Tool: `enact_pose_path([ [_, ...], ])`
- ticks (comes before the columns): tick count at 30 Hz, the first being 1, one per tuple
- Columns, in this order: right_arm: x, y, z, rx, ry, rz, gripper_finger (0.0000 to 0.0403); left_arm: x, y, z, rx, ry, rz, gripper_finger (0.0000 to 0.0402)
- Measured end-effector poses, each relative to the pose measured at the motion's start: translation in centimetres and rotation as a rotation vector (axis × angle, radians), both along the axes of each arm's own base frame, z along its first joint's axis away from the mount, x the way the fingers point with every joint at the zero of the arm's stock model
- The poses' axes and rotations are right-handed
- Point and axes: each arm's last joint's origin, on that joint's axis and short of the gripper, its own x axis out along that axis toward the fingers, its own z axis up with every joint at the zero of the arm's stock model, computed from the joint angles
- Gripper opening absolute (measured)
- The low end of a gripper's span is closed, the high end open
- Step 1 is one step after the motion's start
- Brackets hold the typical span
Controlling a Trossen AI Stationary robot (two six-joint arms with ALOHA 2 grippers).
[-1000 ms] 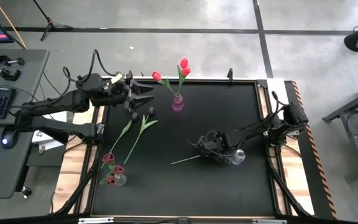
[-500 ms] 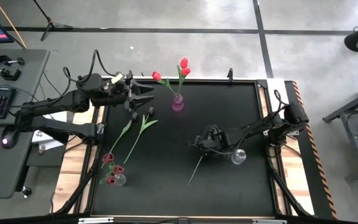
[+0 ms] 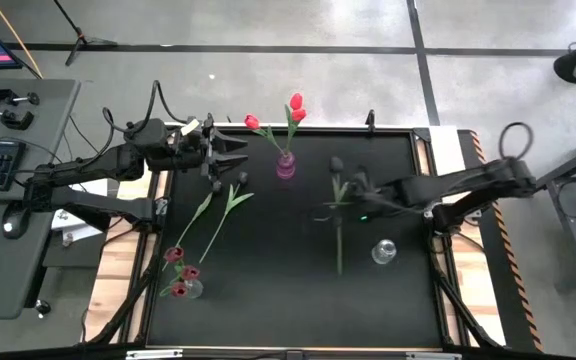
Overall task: Sort flowers into vase by color
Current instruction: Put the right black tulip into the right transparent vase
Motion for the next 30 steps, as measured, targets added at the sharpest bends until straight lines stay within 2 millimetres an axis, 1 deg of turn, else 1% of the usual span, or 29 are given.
enact_pose_path([
  [2,-1.6,0.0,1.5,-0.069,-0.021,0.051,0.0001,0.0,0.0,0.0,0.0,0.0,0.003,0.0207],
  [7,-5.7,0.8,5.7,-0.284,-0.222,0.123,0.0,0.0,0.1,0.0,0.001,0.0,0.033,0.0207],
  [10,-8.5,1.3,7.5,-0.402,-0.306,0.137,0.0,0.0,0.2,0.0,0.001,0.0,0.053,0.0207],
  [12,-10.4,1.6,8.2,-0.453,-0.334,0.171,0.0,0.0,0.2,0.0,0.001,0.0,0.066,0.0207],
  [14,-11.9,1.8,8.5,-0.48,-0.324,0.243,0.0,0.0,0.2,0.0,0.001,0.0,0.078,0.0207],
  [17,-13.7,2.0,8.0,-0.481,-0.259,0.356,0.0,0.0,0.2,0.0,0.001,0.0,0.081,0.0207],
  [20,-14.9,1.9,7.2,-0.411,-0.198,0.331,0.0,0.0,0.2,0.0,0.0,0.0,0.081,0.0207],
  [22,-15.4,1.8,6.8,-0.378,-0.168,0.299,0.0,0.0,0.2,0.0,0.0,0.0,0.081,0.0207],
  [25,-15.9,2.2,6.6,-0.394,-0.15,0.326,0.0,0.0,0.2,0.0,-0.012,-0.002,0.081,0.0207],
  [30,-16.9,2.5,7.0,-0.449,-0.227,0.365,0.0,-0.1,0.2,0.0,-0.05,-0.01,0.085,0.0207],
])
